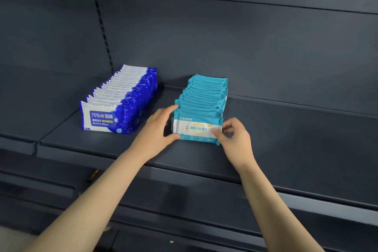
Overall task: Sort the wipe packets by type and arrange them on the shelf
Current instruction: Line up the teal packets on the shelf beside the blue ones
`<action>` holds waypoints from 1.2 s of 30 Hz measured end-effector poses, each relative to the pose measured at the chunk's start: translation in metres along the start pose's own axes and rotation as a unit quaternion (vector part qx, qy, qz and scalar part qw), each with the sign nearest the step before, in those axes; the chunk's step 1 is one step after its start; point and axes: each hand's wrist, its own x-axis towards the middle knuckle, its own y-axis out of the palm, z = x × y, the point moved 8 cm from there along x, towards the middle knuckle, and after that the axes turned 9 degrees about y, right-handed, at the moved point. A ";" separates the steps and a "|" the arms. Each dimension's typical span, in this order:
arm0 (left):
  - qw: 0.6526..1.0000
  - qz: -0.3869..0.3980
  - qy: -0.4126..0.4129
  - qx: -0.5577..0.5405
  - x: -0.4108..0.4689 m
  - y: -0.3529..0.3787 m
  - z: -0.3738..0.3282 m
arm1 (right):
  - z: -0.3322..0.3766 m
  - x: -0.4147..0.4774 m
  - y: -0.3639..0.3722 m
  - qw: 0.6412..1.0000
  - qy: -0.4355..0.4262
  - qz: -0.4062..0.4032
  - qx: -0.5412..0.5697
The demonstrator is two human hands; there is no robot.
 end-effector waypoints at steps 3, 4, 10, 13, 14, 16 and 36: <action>0.999 -0.027 0.010 0.022 0.010 -0.008 -0.005 | 0.005 -0.002 0.001 1.000 -0.011 -0.001 -0.009; 0.999 -0.028 0.012 0.025 0.014 -0.009 -0.006 | 0.008 -0.003 0.001 1.000 -0.018 -0.006 -0.017; 0.999 -0.022 0.018 -0.042 0.019 0.001 0.000 | 0.009 -0.004 0.006 0.998 -0.001 -0.013 -0.062; 0.997 -0.007 0.017 -0.072 0.020 0.001 0.003 | 0.009 -0.009 0.005 0.997 0.025 -0.028 -0.064; 0.996 0.001 0.016 -0.087 0.021 0.000 0.003 | 0.009 -0.011 0.005 0.997 0.031 -0.035 -0.069; 0.992 0.010 0.008 -0.123 0.021 -0.004 0.003 | 0.013 -0.018 0.004 0.996 0.041 -0.048 -0.068; 0.900 0.018 -0.006 -0.436 -0.002 0.017 -0.122 | 0.025 -0.161 -0.138 0.928 0.099 -0.280 0.223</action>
